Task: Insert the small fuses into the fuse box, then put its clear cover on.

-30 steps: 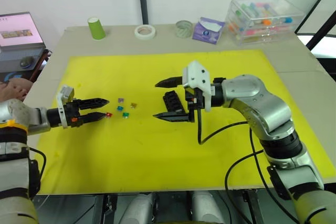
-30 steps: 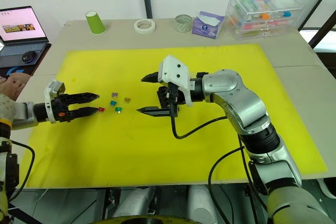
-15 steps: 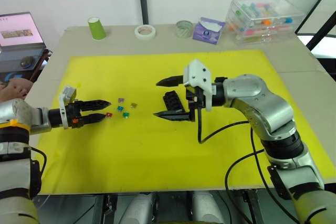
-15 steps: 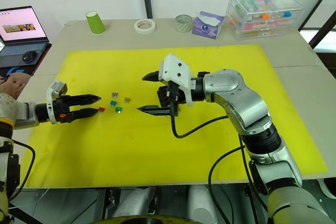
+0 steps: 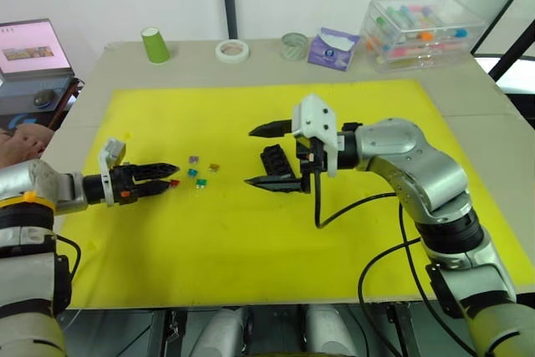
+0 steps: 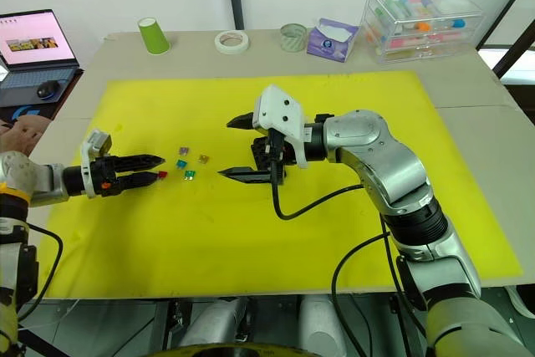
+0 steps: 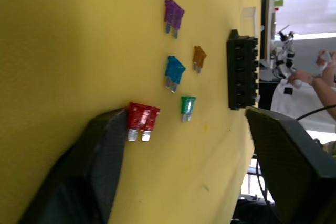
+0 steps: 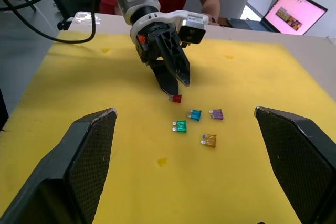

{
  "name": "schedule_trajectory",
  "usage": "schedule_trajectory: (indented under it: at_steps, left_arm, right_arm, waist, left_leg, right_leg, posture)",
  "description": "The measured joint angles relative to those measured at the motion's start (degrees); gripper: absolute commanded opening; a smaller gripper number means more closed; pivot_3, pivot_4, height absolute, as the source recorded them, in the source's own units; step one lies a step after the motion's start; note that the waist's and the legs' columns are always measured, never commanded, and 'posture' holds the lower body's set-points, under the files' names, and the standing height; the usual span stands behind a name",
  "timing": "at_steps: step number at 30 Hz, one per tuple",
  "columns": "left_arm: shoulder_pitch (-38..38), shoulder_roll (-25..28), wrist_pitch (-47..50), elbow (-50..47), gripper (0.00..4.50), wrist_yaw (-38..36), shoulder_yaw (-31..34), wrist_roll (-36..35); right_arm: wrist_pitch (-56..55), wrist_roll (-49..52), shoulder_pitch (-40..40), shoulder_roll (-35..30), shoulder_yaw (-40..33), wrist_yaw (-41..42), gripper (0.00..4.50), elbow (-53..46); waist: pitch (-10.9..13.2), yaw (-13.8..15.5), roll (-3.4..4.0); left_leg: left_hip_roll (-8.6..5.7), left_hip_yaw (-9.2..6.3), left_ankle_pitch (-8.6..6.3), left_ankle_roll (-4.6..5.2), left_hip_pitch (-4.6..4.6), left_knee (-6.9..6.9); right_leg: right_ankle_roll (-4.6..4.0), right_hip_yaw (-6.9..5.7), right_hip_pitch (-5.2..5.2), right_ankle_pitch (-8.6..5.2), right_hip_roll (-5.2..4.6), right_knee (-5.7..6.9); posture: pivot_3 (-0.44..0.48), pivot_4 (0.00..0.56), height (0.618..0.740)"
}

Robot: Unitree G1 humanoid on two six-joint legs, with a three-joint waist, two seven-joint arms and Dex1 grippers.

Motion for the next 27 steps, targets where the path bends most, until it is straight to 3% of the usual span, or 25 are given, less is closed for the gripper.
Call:
schedule_trajectory:
  at_steps: [7, 8, 19, 23, 27]
  left_arm:
    - [0.8, -0.8, -1.6, 0.5, 0.21, 0.0, -0.6, 1.7]
    - [0.9, -0.9, -2.0, 0.4, 0.05, -0.1, -0.7, 2.0]
    - [1.6, -0.4, 0.2, -1.8, 0.05, -0.8, -0.4, 1.3]
    - [2.4, 1.6, 3.8, -8.7, 0.05, -2.7, -0.1, -1.9]
    - [4.4, 3.3, 6.3, -21.8, 0.05, -3.6, 3.0, -7.2]
  right_arm:
    - [0.1, 0.0, 0.0, 0.0, 0.0, -0.4, 4.5, 0.0]
    - [0.0, 0.0, 0.0, 0.0, 0.0, -0.4, 4.5, 0.0]
    - [0.0, 0.4, 0.3, 0.1, 0.0, -0.6, 4.5, 0.0]
    - [1.8, 2.3, 0.2, -0.1, -1.7, -0.5, 4.5, 0.6]
    - [6.7, 5.9, -0.3, -1.7, -4.1, -0.3, 4.5, 0.9]
  waist:
    - [0.0, 0.0, 0.0]
    - [0.0, 0.0, 0.0]
    - [0.0, -0.1, 0.01]
    - [0.0, 0.0, 0.0]
    - [0.0, 0.0, 0.01]
  left_leg:
    - [0.0, 0.0, 0.0, 0.0, 0.0, 0.0]
    - [0.0, 0.0, 0.0, 0.0, 0.0, 0.0]
    - [0.01, 0.02, 0.0, 0.0, 0.0, -0.01]
    - [0.01, -0.01, 0.0, 0.0, -0.03, 0.01]
    - [0.02, -0.01, 0.0, 0.0, -0.03, -0.01]
  right_leg:
    - [0.0, 0.0, 0.0, 0.0, 0.0, 0.0]
    - [0.0, 0.0, 0.0, 0.0, 0.0, 0.0]
    - [0.0, 0.0, -0.02, 0.0, 0.0, 0.01]
    - [0.0, 0.0, 0.0, 0.0, -0.01, 0.0]
    - [0.0, 0.03, 0.01, 0.0, -0.06, -0.03]
  posture:
    - [0.0, 0.15, 0.74]
    - [0.0, 0.15, 0.74]
    - [0.0, 0.15, 0.74]
    - [0.0, 0.15, 0.74]
    - [0.0, 0.15, 0.74]
